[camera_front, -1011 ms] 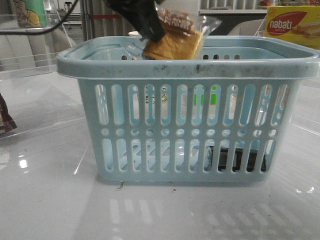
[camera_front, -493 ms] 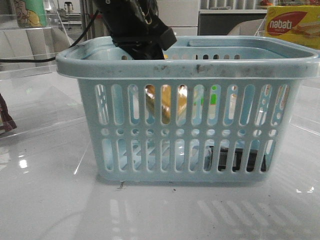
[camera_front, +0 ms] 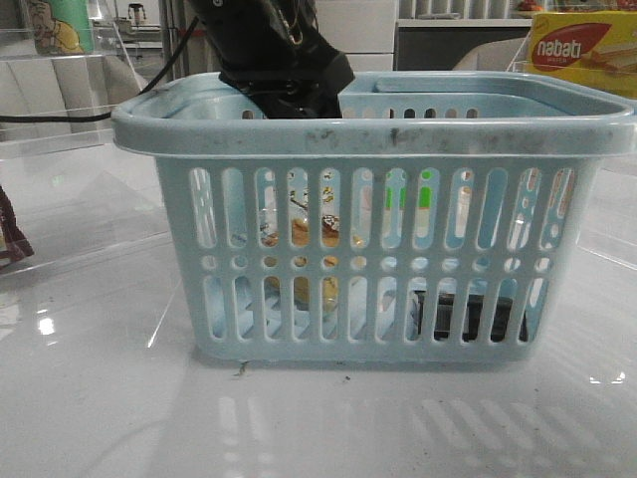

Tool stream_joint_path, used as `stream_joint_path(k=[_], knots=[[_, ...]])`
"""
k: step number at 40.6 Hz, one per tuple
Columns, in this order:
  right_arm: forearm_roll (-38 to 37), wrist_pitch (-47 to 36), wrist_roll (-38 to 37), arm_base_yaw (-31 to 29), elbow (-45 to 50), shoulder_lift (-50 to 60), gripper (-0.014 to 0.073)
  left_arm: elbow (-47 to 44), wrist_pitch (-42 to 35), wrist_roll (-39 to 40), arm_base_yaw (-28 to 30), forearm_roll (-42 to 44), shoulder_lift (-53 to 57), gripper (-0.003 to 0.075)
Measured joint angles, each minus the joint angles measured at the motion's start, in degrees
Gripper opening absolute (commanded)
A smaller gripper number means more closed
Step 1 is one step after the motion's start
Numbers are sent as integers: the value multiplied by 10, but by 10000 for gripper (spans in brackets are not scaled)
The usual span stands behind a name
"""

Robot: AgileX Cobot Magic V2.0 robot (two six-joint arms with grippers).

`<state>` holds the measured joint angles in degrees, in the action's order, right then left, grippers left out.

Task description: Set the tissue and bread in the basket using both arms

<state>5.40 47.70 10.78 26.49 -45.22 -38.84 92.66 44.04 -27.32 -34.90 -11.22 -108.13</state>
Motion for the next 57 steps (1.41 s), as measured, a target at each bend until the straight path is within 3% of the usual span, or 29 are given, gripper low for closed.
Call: stream_joint_path(k=[10, 27, 57], knots=[[0, 0, 0, 0, 0, 0, 542, 10, 20, 0, 0, 0, 20, 463], [0, 0, 0, 0, 0, 0, 542, 6, 90, 11, 0, 0, 219, 455], [0, 0, 0, 0, 0, 0, 542, -391, 68, 52, 0, -9, 618, 455]])
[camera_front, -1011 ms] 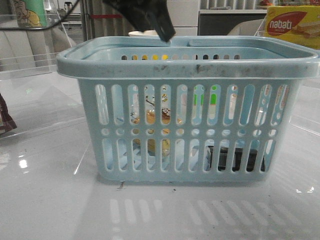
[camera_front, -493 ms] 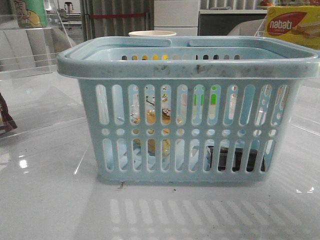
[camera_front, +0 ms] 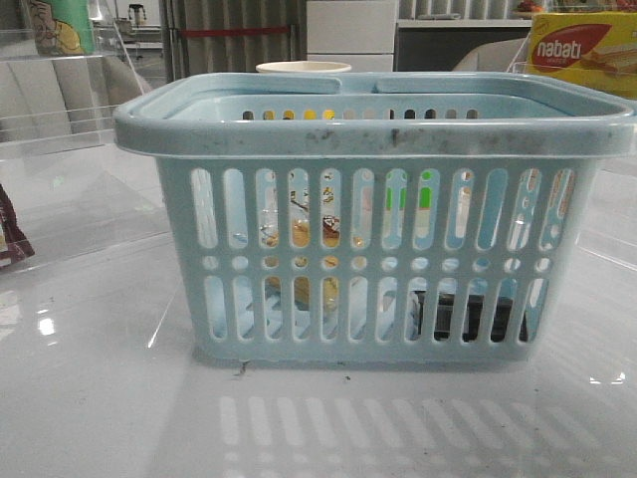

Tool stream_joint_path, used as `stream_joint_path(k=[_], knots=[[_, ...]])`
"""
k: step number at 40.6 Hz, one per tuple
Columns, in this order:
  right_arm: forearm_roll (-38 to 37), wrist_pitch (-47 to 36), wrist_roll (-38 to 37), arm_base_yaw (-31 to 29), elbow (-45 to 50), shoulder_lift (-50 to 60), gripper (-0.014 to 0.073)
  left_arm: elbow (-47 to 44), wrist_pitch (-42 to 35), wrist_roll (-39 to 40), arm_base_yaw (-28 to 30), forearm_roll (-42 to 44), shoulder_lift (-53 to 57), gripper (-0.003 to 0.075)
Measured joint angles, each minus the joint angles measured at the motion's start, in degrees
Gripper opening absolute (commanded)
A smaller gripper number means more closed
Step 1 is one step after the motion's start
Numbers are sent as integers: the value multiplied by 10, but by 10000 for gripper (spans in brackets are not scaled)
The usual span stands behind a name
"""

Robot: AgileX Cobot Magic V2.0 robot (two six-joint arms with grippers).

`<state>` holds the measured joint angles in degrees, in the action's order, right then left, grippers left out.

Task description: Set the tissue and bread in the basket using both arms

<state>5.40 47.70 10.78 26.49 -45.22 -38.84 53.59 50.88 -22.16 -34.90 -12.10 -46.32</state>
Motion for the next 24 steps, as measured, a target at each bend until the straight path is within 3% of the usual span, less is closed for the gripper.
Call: stream_joint_path(k=[11, 24], knots=[[0, 0, 0, 0, 0, 0, 542, -84, -8, 44, 0, 24, 98, 455], [0, 19, 0, 0, 0, 0, 540, -97, -14, 54, 0, 28, 113, 455]])
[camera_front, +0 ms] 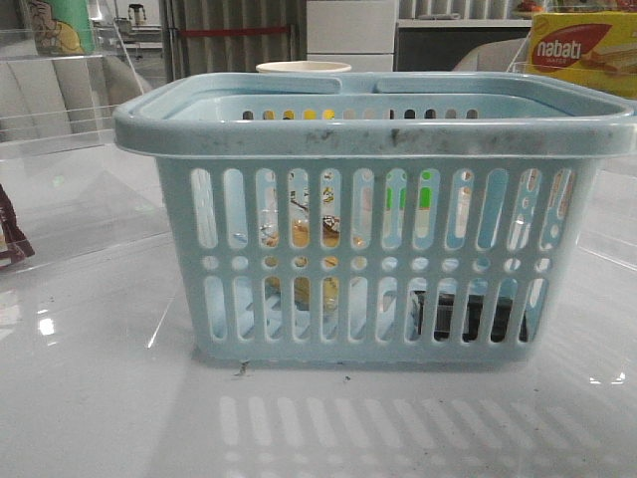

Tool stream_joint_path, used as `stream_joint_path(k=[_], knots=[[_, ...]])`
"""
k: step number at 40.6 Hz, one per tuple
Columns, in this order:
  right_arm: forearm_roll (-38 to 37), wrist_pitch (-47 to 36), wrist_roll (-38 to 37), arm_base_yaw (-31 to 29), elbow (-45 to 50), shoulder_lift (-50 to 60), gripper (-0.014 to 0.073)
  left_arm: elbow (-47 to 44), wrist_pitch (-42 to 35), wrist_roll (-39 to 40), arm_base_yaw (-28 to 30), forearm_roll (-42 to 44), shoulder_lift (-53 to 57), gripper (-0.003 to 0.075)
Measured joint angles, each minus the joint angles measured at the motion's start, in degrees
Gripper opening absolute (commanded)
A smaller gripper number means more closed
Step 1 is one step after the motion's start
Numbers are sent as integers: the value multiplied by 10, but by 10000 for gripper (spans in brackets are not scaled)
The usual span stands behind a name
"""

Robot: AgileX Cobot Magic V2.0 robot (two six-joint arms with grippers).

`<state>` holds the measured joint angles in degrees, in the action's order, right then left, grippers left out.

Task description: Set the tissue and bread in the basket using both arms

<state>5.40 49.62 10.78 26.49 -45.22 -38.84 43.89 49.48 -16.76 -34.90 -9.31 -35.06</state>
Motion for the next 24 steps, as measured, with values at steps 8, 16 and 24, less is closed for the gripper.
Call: stream_joint_path(k=[8, 16, 24], knots=[[0, 9, 0, 0, 0, 0, 370, 0, -3, 0, 0, 0, 0, 360], [0, 11, 0, 0, 0, 0, 115, 0, -3, 0, 0, 0, 0, 200], [-1, 13, 0, 0, 0, 0, 22, 0, -3, 0, 0, 0, 0, 96]])
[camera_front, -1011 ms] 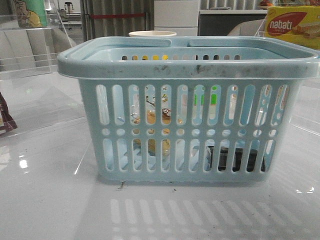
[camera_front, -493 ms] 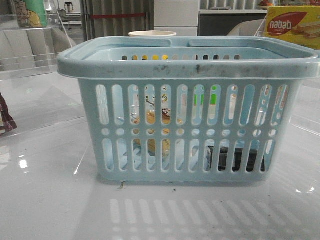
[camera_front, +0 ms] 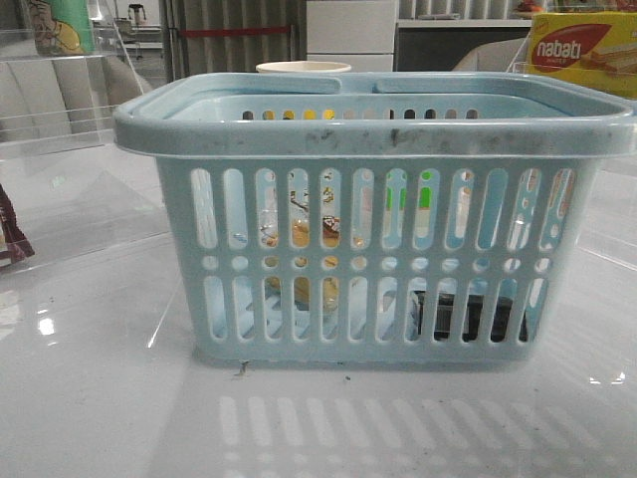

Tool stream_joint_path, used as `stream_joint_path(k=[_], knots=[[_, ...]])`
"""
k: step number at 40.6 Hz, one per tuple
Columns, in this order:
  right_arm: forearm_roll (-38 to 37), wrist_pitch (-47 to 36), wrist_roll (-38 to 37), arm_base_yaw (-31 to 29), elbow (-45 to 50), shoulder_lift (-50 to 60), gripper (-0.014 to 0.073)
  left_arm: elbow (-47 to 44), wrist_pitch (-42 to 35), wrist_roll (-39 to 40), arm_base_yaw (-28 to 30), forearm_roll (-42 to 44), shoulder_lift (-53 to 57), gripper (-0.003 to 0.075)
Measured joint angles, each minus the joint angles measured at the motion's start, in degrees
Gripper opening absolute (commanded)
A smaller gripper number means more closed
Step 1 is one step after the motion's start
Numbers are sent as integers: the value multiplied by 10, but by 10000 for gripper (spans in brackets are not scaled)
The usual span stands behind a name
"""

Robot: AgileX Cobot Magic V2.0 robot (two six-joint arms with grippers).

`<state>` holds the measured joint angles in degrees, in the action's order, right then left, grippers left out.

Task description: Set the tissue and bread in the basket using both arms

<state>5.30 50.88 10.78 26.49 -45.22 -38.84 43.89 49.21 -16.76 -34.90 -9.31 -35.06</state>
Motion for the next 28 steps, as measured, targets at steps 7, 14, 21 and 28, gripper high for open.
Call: stream_joint_path(k=[7, 14, 21, 28], knots=[[0, 0, 0, 0, 0, 0, 22, 0, 0, 0, 0, 0, 0, 91], [0, 0, 0, 0, 0, 0, 22, 0, 0, 0, 0, 0, 0, 91], [0, 0, 0, 0, 0, 0, 22, 0, 0, 0, 0, 0, 0, 91], [0, 0, 0, 0, 0, 0, 22, 0, 0, 0, 0, 0, 0, 91]])
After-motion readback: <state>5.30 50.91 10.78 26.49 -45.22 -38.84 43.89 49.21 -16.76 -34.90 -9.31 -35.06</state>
